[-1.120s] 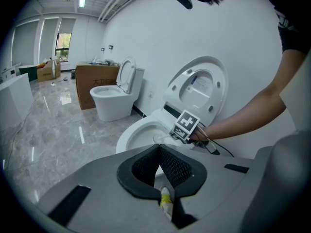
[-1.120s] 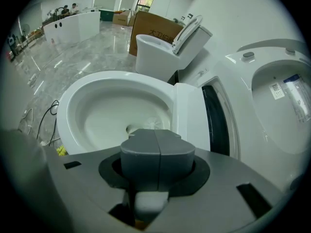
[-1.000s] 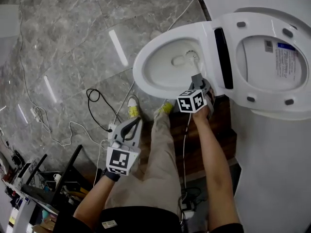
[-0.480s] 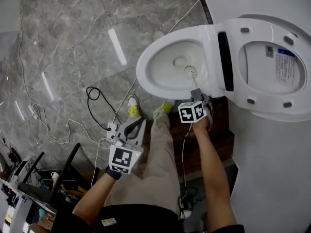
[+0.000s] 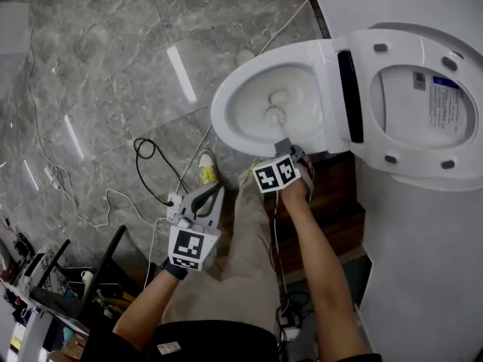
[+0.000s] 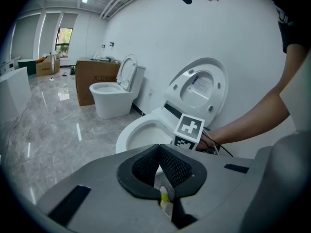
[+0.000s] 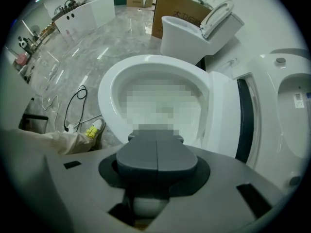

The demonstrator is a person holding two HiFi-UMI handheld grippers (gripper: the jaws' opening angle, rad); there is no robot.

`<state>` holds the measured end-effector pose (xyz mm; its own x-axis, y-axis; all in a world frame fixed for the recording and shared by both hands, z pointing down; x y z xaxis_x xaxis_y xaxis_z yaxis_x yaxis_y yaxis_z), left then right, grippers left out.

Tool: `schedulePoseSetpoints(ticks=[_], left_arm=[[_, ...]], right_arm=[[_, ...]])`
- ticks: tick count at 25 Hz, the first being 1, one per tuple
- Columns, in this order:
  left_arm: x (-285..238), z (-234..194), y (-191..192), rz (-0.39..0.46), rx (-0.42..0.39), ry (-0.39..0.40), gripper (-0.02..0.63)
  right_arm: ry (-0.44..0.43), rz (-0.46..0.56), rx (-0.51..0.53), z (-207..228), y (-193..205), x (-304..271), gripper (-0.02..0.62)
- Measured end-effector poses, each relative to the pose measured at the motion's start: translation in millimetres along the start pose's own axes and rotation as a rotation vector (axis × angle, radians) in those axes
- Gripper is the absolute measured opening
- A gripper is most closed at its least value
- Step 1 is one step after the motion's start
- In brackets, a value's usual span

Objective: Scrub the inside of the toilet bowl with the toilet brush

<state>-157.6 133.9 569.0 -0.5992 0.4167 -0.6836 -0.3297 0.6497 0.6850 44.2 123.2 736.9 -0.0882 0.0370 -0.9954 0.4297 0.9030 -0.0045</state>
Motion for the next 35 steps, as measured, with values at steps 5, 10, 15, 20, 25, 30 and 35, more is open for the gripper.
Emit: schedulePoseSetpoints(ticks=[5, 10, 15, 20, 25, 30, 35], left_arm=[[-3.7, -0.3, 3.9, -0.008, 0.006, -0.003, 0.018], [-8.1, 5.5, 7.1, -0.023, 0.015, 0.004, 0.018], [-19.5, 12.1, 3.6, -0.034, 0.001, 0.002, 0.018], [-36.7, 22.9, 3.6, -0.054, -0.001, -0.003, 0.018], [-54.0, 30.5, 1.1, -0.063, 0.043, -0.024, 0.018], [-71.4, 31.6, 0.0, -0.061, 0.067, -0.042, 0.018], [-84.9, 25.3, 12.4, -0.089, 0.113, -0.090, 0.018]], right_arm=[[-0.097, 0.037, -0.123, -8.2, -21.3, 4.2, 0.158], [-0.146, 0.075, -0.169, -13.1, -26.5, 2.1, 0.160], [-0.168, 0.092, -0.169, -1.2, -29.6, -3.2, 0.160], [-0.171, 0.081, -0.083, 12.5, -33.7, -14.4, 0.160], [-0.108, 0.035, -0.057, 39.3, -28.1, -49.3, 0.160], [-0.141, 0.025, -0.115, 84.1, -27.3, -91.6, 0.160], [-0.134, -0.006, 0.106, 100.8, -37.9, -116.3, 0.160]])
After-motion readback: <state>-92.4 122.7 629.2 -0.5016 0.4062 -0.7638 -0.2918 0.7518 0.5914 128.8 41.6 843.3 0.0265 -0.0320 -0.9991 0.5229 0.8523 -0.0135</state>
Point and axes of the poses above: the fingertips, and each gripper's own axes: x backward along the fingers, z to its right, y out of its underside, the point moved 4 cm from there along x, backward along the fingers, and after that the axes turned 5 degrees about -y, right-handed, at the moved point
